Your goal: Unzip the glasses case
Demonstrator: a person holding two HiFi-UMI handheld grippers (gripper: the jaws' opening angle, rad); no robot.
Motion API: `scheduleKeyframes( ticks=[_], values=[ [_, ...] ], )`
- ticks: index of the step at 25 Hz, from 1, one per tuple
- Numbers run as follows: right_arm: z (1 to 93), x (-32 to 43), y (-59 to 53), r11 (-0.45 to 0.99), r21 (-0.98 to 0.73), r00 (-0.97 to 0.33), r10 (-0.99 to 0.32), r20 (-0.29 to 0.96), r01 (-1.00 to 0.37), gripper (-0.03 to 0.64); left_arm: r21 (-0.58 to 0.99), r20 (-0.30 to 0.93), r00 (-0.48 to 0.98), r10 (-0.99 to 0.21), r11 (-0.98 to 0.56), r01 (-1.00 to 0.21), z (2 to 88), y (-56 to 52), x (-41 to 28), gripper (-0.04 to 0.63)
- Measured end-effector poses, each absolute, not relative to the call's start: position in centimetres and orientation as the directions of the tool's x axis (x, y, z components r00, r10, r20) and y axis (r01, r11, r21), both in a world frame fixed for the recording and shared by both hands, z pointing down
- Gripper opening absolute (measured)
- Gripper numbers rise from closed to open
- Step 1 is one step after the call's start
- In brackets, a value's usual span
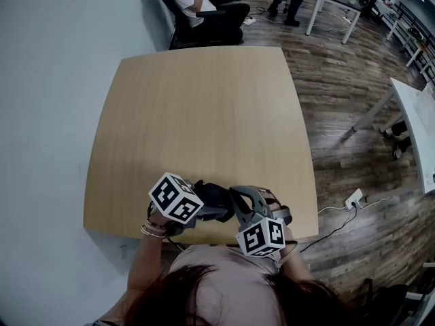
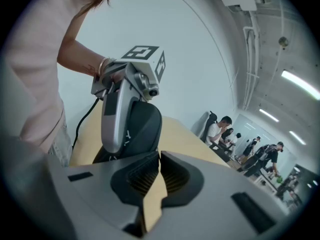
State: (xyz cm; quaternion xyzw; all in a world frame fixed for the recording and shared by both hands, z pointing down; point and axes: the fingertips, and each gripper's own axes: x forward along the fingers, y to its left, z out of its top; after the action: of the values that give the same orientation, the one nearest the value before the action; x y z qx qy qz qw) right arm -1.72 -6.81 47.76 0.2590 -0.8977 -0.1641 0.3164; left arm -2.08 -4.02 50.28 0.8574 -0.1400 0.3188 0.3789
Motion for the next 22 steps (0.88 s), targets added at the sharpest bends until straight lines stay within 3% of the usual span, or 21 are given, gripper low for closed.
scheduleKeyframes(
  ticks=[22],
  values=[
    [47.6, -2.3, -6.9, 0.814, 0.46, -0.671, -0.565, 0.481, -0.355, 0.02, 0.543, 0.704, 0.707, 0.071, -0.695, -0.471, 51.8, -3.3, -1.9, 0.225]
  ],
)
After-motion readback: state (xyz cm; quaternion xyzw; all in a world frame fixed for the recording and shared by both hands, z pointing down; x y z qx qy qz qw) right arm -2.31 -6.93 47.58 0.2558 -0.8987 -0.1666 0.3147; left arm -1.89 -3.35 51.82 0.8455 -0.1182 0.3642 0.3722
